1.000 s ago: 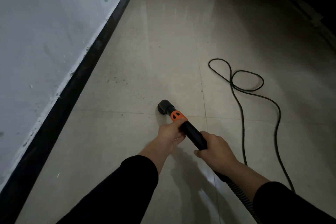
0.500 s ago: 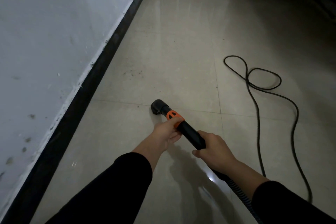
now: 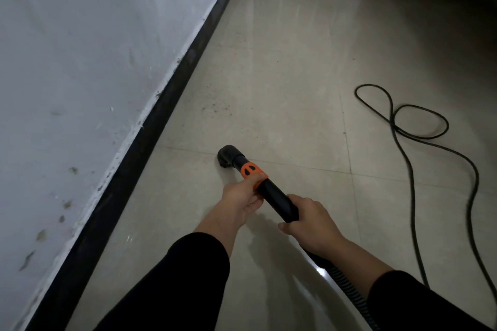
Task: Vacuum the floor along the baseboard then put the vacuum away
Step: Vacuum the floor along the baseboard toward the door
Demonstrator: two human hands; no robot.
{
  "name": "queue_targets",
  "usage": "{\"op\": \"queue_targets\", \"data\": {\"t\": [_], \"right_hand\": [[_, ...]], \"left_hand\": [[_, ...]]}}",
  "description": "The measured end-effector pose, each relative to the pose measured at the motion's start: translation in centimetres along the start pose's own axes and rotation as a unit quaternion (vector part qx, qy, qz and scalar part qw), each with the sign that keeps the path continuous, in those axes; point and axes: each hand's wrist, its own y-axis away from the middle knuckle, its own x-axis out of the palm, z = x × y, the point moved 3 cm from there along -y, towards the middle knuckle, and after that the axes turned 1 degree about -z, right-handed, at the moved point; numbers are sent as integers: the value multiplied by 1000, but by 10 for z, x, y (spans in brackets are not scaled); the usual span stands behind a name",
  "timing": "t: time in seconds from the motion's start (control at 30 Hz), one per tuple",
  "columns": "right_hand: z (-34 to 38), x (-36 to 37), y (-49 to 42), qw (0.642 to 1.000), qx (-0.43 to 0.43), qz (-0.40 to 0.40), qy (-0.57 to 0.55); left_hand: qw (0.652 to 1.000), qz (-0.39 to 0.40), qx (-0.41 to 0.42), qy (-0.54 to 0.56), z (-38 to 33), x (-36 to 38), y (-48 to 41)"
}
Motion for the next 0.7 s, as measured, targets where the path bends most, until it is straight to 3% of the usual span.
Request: {"op": "queue_targets", "data": {"t": [0.7], "right_hand": [[55, 50, -38, 997, -70, 25, 19]], "left_hand": [[996, -74, 36, 42, -27, -75, -19]]}}
